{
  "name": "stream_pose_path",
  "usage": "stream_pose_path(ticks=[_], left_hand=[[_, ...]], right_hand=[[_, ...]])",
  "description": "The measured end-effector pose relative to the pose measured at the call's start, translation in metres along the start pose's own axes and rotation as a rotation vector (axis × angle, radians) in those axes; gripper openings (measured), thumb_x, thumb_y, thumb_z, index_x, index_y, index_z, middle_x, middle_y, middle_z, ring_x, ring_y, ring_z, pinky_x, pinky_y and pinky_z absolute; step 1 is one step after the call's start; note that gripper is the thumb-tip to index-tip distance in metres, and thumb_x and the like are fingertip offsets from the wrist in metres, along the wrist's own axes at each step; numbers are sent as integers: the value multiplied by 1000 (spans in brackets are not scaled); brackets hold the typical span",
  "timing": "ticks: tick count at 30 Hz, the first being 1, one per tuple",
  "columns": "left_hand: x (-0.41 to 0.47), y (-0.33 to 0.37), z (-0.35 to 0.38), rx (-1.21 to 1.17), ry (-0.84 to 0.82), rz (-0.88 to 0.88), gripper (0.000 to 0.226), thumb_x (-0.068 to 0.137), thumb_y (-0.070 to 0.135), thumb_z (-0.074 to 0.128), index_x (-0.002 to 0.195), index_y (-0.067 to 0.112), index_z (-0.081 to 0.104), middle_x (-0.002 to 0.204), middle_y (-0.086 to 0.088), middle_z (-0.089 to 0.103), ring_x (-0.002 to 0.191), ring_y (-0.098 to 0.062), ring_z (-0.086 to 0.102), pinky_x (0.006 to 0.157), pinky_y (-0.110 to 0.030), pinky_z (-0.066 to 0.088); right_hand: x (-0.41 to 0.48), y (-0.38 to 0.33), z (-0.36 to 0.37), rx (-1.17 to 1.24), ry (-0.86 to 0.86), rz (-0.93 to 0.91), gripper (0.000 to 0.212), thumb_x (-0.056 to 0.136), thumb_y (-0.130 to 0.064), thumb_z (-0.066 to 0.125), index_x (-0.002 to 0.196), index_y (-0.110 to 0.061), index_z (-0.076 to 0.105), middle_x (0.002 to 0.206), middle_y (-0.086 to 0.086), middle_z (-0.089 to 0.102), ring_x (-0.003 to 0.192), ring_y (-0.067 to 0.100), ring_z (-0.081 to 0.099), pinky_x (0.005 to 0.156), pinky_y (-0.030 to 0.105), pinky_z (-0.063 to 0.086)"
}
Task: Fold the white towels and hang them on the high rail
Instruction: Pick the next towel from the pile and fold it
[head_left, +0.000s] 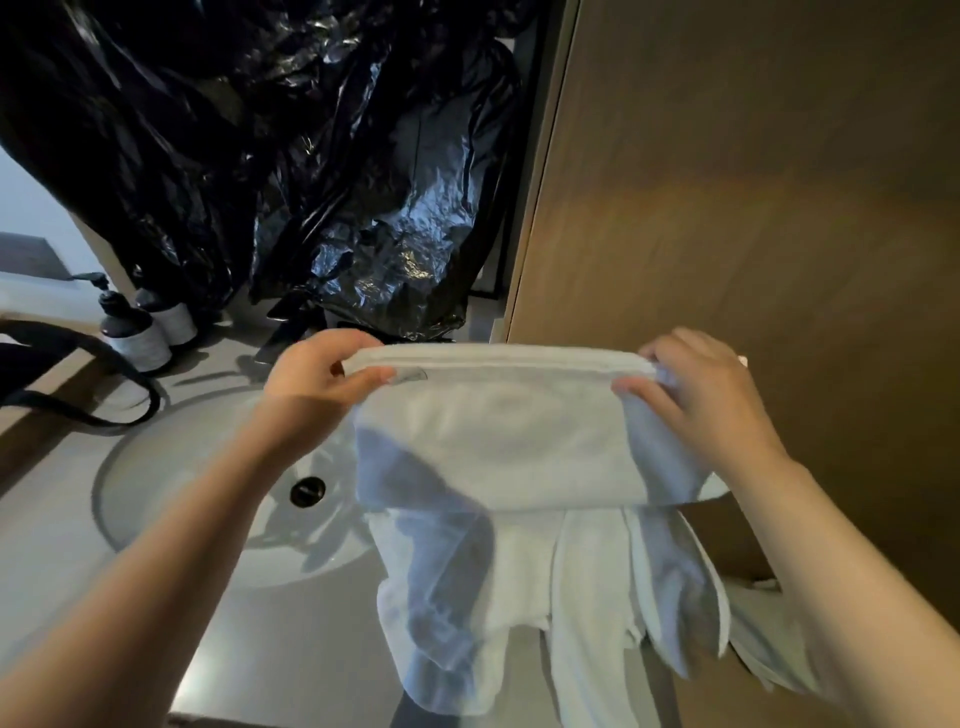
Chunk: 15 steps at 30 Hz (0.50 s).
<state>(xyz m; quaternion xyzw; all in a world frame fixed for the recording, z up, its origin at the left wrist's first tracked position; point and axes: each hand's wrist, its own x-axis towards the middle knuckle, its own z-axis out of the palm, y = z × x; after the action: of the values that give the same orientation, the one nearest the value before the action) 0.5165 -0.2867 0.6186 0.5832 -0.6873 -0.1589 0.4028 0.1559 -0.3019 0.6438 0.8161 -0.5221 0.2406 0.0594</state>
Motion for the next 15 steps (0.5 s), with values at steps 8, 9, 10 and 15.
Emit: stream_pose_path(ticks=[8,9,10,15], left_hand=[[-57,5,1,-85,-119,130,15,77,11,80,84,12,67,80,1,60,73,-17,57,65,-35,45],[-68,2,6,-109,-201,100,16,77,12,80,85,13,66,79,1,61,71,-17,58,63,-37,46],[-78,-1,12,-123,-275,67,17,77,14,81,86,16,66,77,0,61,70,-18,58,63,-37,46],[-112,-12,33,-89,-536,81,29,73,41,79,96,33,63,67,-1,58,61,-20,51,55,-31,41]], right_hand=[[-79,-2,13,37,12,87,15,86,-21,71,94,-15,61,88,-7,49,81,14,47,68,28,34],[-94,-3,18,56,0,96,17,83,-17,74,93,-14,61,87,-8,48,79,11,44,66,27,33],[-109,-6,21,71,-9,97,20,80,-13,77,92,-13,61,85,-10,46,76,7,40,64,24,32],[-161,-18,23,99,-141,129,30,73,-3,82,93,-16,63,81,-7,51,69,10,44,63,21,36]])
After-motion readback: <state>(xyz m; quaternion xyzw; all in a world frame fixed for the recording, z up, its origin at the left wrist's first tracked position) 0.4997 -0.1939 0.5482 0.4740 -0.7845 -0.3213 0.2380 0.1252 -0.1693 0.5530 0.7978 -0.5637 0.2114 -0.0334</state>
